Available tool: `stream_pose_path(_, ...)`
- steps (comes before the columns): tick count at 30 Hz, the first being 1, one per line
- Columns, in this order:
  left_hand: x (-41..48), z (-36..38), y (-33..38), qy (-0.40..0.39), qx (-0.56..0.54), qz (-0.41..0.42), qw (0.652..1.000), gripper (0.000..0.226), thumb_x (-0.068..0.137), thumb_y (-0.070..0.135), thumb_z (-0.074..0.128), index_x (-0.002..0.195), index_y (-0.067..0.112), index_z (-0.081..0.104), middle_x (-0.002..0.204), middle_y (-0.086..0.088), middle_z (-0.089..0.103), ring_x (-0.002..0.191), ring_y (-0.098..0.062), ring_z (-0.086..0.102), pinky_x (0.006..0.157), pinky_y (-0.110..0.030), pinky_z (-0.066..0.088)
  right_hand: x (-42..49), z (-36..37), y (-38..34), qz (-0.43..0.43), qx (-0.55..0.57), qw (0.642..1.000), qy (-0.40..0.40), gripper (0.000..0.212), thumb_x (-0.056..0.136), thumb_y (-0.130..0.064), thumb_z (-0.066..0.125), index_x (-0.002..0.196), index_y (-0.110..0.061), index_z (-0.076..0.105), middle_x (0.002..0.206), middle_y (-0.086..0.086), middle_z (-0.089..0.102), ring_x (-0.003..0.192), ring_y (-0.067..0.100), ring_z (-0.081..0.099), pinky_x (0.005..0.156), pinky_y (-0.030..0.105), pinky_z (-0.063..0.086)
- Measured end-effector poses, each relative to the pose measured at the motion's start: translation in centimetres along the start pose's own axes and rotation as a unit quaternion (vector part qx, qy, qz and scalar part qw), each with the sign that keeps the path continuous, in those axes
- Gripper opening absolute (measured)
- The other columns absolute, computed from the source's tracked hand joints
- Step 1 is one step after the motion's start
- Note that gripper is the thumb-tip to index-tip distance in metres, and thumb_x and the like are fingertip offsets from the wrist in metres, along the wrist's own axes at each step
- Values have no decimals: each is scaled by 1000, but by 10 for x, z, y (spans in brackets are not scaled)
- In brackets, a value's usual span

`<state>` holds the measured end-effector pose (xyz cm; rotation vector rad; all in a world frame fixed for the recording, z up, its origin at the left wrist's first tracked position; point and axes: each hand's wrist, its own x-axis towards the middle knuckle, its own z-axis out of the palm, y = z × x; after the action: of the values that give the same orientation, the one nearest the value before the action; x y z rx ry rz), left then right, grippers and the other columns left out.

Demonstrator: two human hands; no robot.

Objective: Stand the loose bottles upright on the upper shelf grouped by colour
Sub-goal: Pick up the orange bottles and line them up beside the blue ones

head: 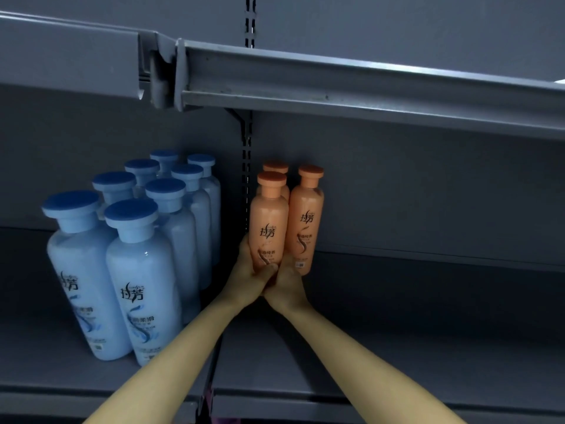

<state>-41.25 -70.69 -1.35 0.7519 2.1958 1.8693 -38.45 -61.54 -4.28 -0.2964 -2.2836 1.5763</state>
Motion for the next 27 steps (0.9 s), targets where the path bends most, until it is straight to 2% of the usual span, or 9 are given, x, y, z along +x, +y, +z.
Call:
stream_pose_path(5, 0, -1, 0, 1, 3, -2, 1000, 76, 90, 5, 56, 147, 25, 10, 142, -2, 41, 125, -10, 41, 105, -35, 38, -2, 1, 0, -9, -40, 999, 3, 48, 90, -19, 59, 133, -21, 38, 121, -1, 55, 108, 8, 56, 77, 15, 50)
stream_pose_path(8, -2, 0, 0, 11, 14, 12, 1000, 74, 89, 4, 57, 147, 22, 14, 138, 0, 42, 122, -7, 41, 101, -28, 37, -6, -2, 0, 0, -79, 997, -7, 50, 91, -17, 58, 136, -20, 37, 125, 0, 55, 108, 8, 54, 78, 11, 45)
stream_pose_path(10, -5, 0, 1, 26, 25, 21, 999, 70, 89, 5, 58, 146, 19, 19, 135, 0, 45, 121, -8, 42, 100, -26, 36, -9, -5, -1, 12, -104, 994, -13, 49, 92, -16, 56, 136, -18, 35, 125, 3, 56, 109, 13, 56, 83, 18, 47)
stream_pose_path(14, -11, 0, -2, 44, 45, 7, 998, 66, 90, 9, 58, 146, 20, 24, 140, -4, 45, 125, -13, 43, 106, -37, 38, -17, -7, -5, 17, -143, 990, -9, 42, 95, -20, 49, 135, -19, 35, 122, 7, 57, 105, 18, 58, 90, 30, 50)
stream_pose_path(19, -20, 0, -3, 42, 61, 6, 997, 59, 93, 17, 55, 145, 21, 27, 138, -4, 48, 120, -10, 45, 98, -25, 36, -27, -5, -6, 15, -190, 982, -10, 41, 97, -21, 41, 137, -17, 33, 121, 13, 57, 103, 24, 59, 90, 36, 51)
stream_pose_path(22, -24, 0, -5, 43, 90, 10, 995, 54, 92, 24, 57, 141, 24, 34, 134, -2, 52, 112, -5, 46, 92, -22, 36, -34, -8, -7, 9, -235, 972, -26, 44, 97, -22, 40, 140, -19, 30, 131, 12, 53, 111, 26, 56, 92, 35, 49)
stream_pose_path(25, -27, -2, -11, 49, 156, 2, 986, 51, 90, 29, 59, 137, 23, 40, 131, -4, 54, 114, -14, 52, 89, -25, 40, -43, -16, -8, 4, -281, 959, -45, 49, 96, -25, 44, 143, -22, 30, 141, 7, 44, 123, 28, 47, 99, 37, 44)
stream_pose_path(27, -30, -4, -15, 45, 233, -22, 971, 52, 90, 33, 56, 138, 21, 39, 133, -10, 52, 116, -24, 53, 91, -32, 45, -49, -22, -8, 13, -317, 947, -57, 51, 95, -28, 45, 144, -21, 29, 144, 7, 39, 128, 29, 41, 102, 40, 41)
